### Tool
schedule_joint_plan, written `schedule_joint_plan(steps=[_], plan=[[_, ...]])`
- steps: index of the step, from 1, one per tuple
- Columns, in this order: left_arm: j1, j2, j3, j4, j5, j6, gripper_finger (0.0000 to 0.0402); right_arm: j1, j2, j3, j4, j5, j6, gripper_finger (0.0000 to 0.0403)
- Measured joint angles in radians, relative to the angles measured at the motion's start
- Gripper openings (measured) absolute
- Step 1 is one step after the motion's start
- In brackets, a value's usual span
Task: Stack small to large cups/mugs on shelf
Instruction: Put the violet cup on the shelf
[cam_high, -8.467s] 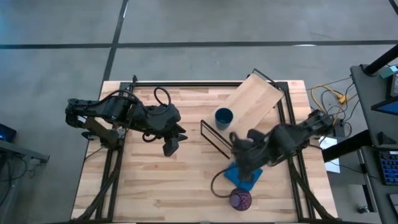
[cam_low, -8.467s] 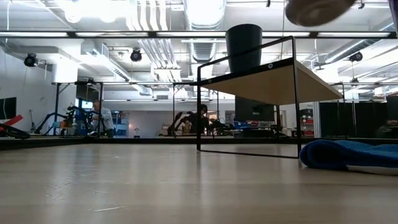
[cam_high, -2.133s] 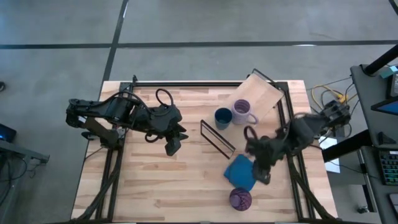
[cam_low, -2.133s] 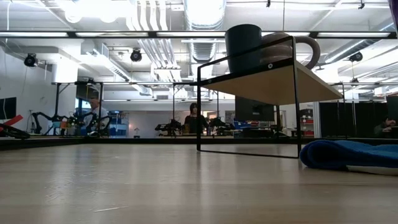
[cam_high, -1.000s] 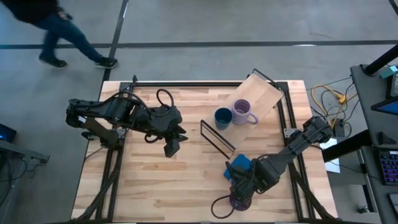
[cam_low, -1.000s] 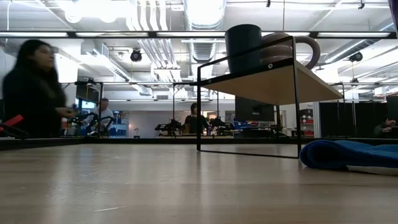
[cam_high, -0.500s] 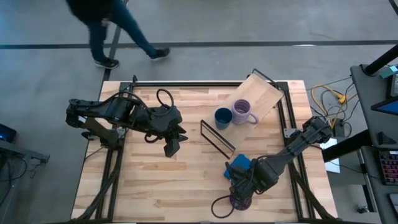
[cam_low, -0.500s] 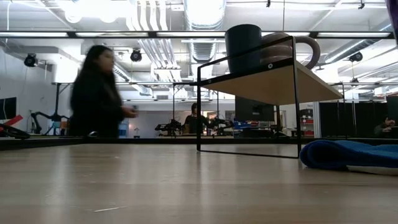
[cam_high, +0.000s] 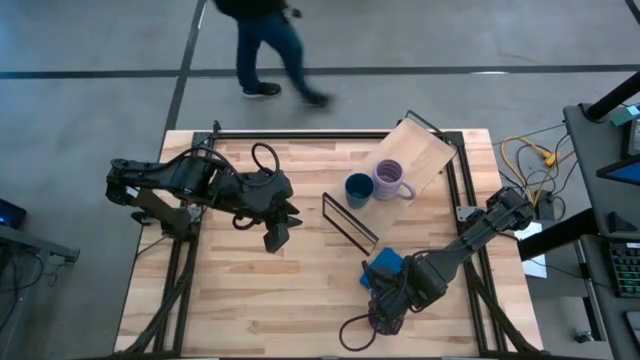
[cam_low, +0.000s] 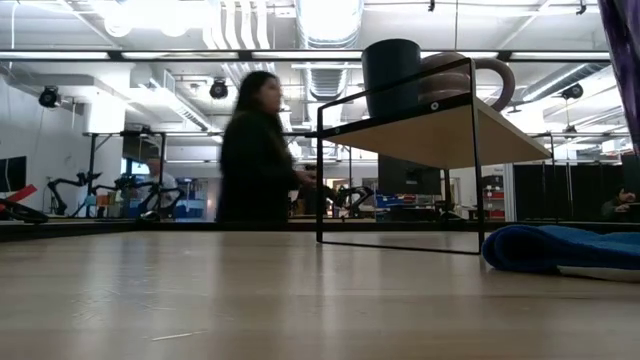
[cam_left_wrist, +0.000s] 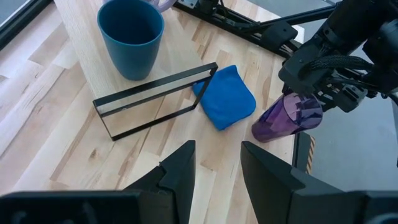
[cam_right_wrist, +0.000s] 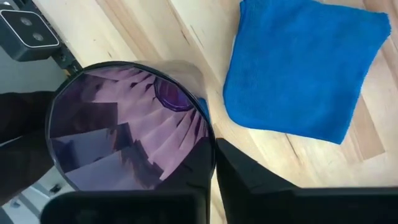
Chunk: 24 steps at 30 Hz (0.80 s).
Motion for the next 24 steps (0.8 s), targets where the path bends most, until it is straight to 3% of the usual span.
schedule_joint_plan(steps=[13,24], plan=[[0.000,0.000,0.000,0.000,-0.001,0.000,0.0114,0.009,-0.009,0.075,-0.023,-0.026,0.000,0.0009],[0.000,0.000,0.000,0.000,-0.003,-0.005,0.0114,0.013,-0.013,0.198,-0.305,-0.024,0.074,0.0009]])
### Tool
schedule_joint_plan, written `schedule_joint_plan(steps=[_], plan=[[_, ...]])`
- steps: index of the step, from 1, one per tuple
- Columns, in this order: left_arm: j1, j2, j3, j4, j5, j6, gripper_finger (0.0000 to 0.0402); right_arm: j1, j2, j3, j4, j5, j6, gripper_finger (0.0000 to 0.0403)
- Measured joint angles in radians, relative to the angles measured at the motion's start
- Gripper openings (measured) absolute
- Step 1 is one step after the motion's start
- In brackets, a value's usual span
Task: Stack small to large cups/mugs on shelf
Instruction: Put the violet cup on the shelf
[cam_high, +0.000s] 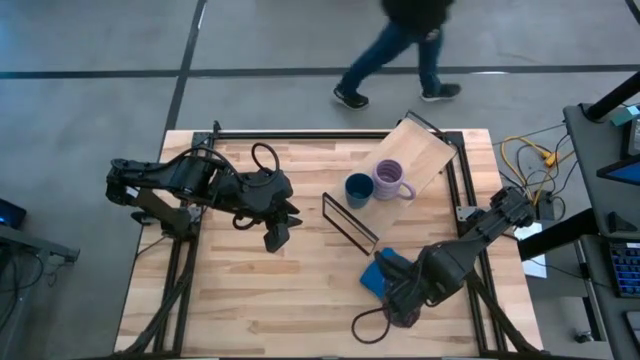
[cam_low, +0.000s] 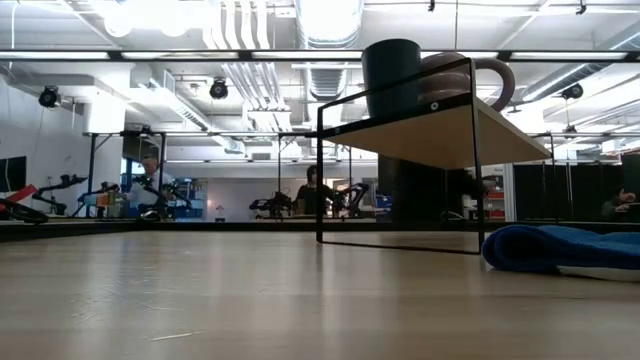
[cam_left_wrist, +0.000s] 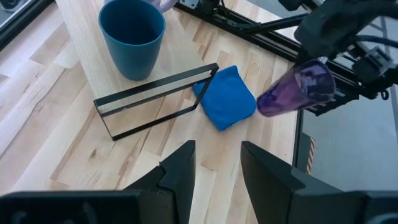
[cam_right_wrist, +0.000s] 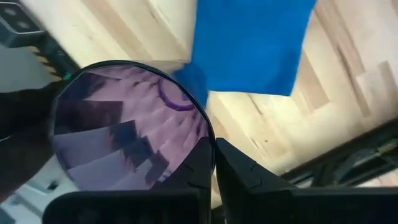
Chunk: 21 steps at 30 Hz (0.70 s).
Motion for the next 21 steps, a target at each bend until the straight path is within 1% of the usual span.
schedule_joint_plan(steps=[5,11,15,21], plan=[[0.000,0.000,0.000,0.001,0.000,-0.002,0.0114,0.004,-0.043,-0.005,0.007,0.024,0.036,0.0009],[-0.001,0.000,0.000,0.001,0.001,-0.004,0.0114,0.018,-0.125,-0.121,0.006,0.043,0.121,0.0009],[-0.002,0.000,0.000,0.001,0.004,-0.004,0.0114,0.018,-0.204,-0.198,0.004,0.105,0.181,0.0009],[-0.001,0.000,0.000,0.001,0.014,-0.004,0.0114,0.017,-0.344,-0.293,0.004,0.139,0.239,0.0009]])
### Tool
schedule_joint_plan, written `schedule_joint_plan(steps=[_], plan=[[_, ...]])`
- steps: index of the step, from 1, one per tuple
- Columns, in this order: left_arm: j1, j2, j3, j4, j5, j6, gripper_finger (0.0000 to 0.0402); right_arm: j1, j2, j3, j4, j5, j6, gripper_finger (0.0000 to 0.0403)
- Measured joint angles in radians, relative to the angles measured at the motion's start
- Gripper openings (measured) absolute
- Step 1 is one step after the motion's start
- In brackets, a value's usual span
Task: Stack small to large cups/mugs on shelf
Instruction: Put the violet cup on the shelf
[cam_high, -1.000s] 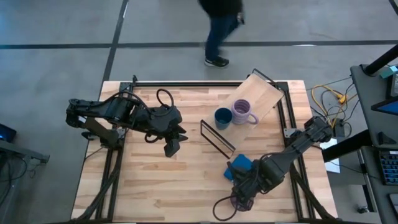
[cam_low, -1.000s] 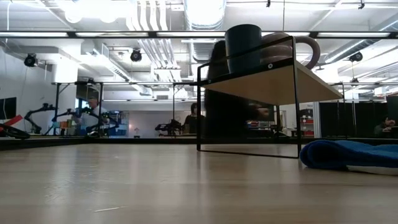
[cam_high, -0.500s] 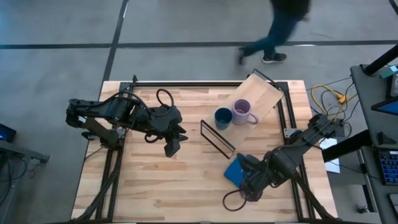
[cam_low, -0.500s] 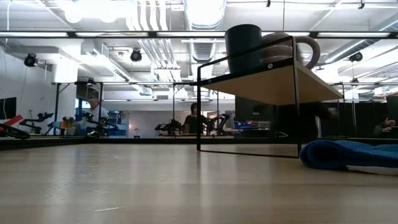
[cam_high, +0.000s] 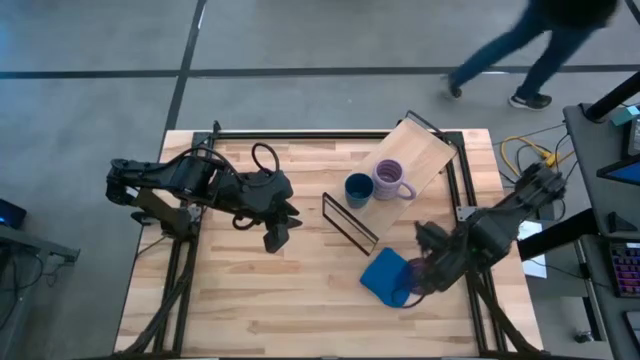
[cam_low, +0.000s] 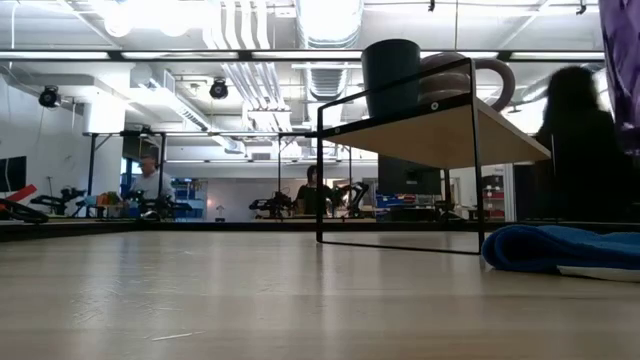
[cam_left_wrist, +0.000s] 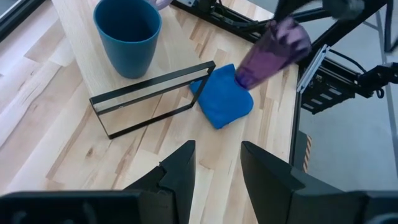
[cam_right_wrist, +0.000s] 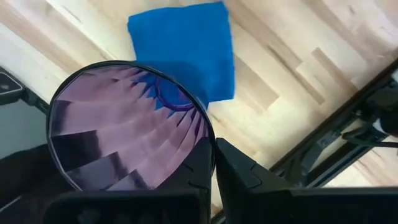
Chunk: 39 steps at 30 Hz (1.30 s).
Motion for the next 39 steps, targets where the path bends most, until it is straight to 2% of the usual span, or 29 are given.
schedule_joint_plan(steps=[11,18,24,33,37,39], plan=[[0.000,0.000,0.000,-0.001,0.000,0.000,0.0114,-0.007,-0.268,-0.207,0.000,0.110,0.105,0.0009],[0.000,0.000,0.000,0.000,0.000,0.000,0.0114,-0.007,-0.336,-0.241,0.000,0.106,0.078,0.0008],[0.001,0.000,0.000,0.000,-0.001,0.000,0.0114,-0.007,-0.321,-0.145,0.001,0.118,0.017,0.0008],[0.001,0.000,0.000,0.000,-0.002,0.000,0.0114,-0.006,-0.256,0.071,0.002,0.169,-0.120,0.0008],[0.000,0.000,0.000,0.000,-0.002,0.000,0.0114,-0.006,-0.228,0.181,0.002,0.252,-0.213,0.0008],[0.000,0.000,0.000,0.000,-0.002,0.000,0.0114,-0.007,-0.219,0.231,0.003,0.327,-0.268,0.0008]])
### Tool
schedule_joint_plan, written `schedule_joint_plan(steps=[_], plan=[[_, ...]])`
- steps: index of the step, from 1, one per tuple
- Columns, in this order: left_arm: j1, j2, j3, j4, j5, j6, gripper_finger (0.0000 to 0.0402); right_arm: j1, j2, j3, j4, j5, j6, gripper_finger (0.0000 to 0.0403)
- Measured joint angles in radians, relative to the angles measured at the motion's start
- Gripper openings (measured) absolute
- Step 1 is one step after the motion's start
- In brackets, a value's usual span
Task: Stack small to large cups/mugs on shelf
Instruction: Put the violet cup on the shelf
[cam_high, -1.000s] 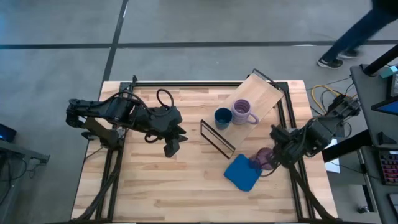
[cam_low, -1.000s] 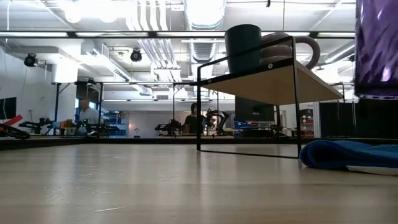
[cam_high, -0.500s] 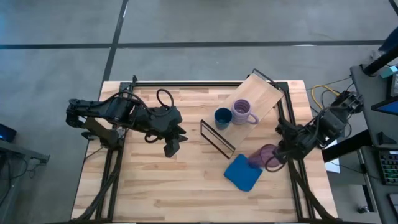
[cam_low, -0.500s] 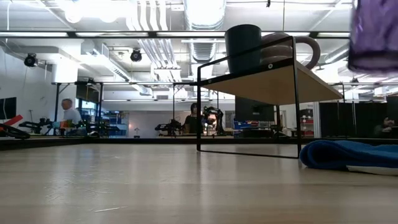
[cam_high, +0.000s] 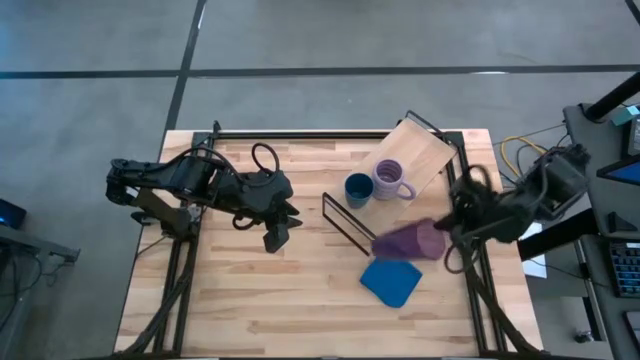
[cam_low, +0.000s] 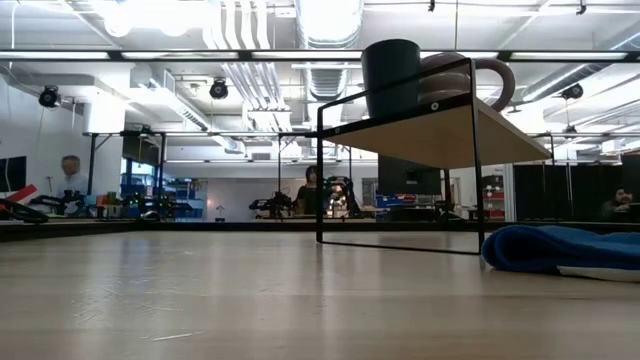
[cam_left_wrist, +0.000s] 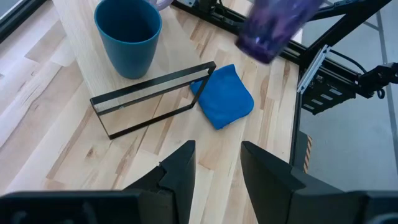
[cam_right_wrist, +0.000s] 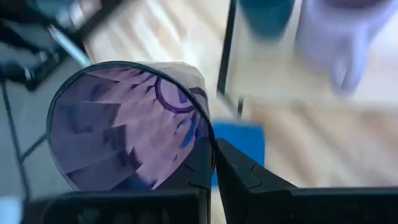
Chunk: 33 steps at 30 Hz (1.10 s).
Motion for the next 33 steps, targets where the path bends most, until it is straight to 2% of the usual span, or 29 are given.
schedule_joint_plan(steps=[10,14,21,33], plan=[[0.000,0.000,0.000,0.000,0.000,0.000,0.0114,0.000,0.002,0.227,-0.001,0.453,-0.273,0.0008],[0.000,0.000,0.000,0.000,0.000,0.000,0.0114,-0.023,-0.004,0.298,-0.001,0.559,-0.393,0.0008],[0.000,0.000,0.000,0.000,0.000,0.000,0.0114,-0.148,-0.018,0.388,-0.001,0.620,-0.572,0.0008],[0.000,0.000,-0.001,0.000,0.000,-0.001,0.0114,-0.442,-0.029,0.426,-0.001,0.619,-0.771,0.0008]])
